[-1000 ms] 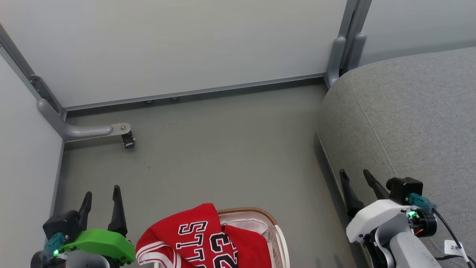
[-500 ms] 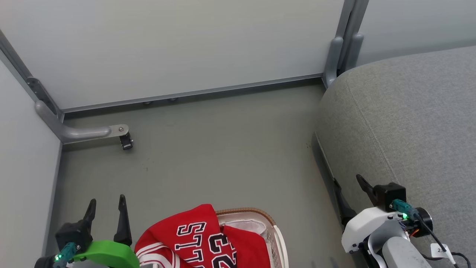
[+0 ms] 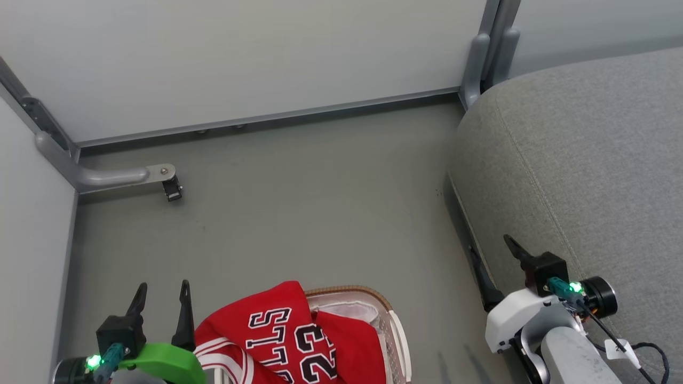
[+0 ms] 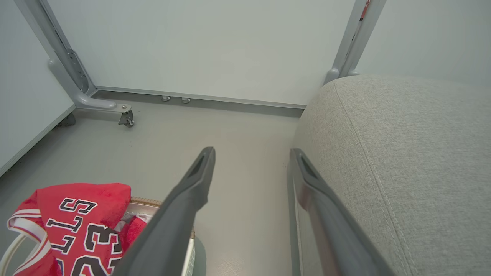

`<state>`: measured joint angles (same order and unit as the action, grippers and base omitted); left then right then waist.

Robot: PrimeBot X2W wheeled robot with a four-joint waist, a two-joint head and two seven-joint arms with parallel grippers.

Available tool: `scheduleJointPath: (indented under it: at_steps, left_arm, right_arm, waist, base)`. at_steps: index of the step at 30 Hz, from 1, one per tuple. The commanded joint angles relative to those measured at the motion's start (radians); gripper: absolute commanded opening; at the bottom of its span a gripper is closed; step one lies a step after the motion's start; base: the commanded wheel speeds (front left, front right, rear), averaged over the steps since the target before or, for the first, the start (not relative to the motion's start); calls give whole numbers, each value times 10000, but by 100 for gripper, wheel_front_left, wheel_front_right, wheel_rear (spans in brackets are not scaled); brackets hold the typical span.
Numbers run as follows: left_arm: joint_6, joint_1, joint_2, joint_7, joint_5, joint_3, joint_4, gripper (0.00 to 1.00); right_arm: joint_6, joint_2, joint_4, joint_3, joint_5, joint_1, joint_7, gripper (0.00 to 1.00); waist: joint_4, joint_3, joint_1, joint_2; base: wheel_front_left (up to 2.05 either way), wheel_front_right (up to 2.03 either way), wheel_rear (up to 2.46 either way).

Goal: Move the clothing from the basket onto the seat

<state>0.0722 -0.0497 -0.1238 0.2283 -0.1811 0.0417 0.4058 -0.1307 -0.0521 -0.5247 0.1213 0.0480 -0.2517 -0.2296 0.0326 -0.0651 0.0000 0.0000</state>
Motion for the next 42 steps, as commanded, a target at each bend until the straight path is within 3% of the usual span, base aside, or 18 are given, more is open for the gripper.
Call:
scheduleJointPath:
  at_steps: [1,9,17,33,42]
  left_arm:
    - [112,-437,-26,89,230,19,62,100]
    - [483,-1607,-171,236,736,277,907,100]
    - [583,-2448,-179,382,848,867,2527,100]
    - [587,-3857,-69,364,-2021,3113,5929,100]
    - [588,-4795,-207,364,-3842,4509,6568,100]
  right_arm:
    - [1,-16,86,26,-309,-267,-88,100]
    - [3,-1,428,184,-929,-994,-229,100]
    - [3,-4,700,294,-1430,-1512,-364,100]
    - [3,-5,1089,176,-1512,-1999,-370,100]
    - [3,-6,1413,70,-1605,-2284,-370,100]
  waist:
    - [70,-625,0,0]
    - [311,-2401,0,0]
    - [530,-3948,0,0]
    - [495,-5659,0,0]
    - [413,-6503,0,0]
  base:
    - [0,0,0]
    - [0,0,0]
    - [0,0,0]
    - [0,0,0]
    - [0,0,0]
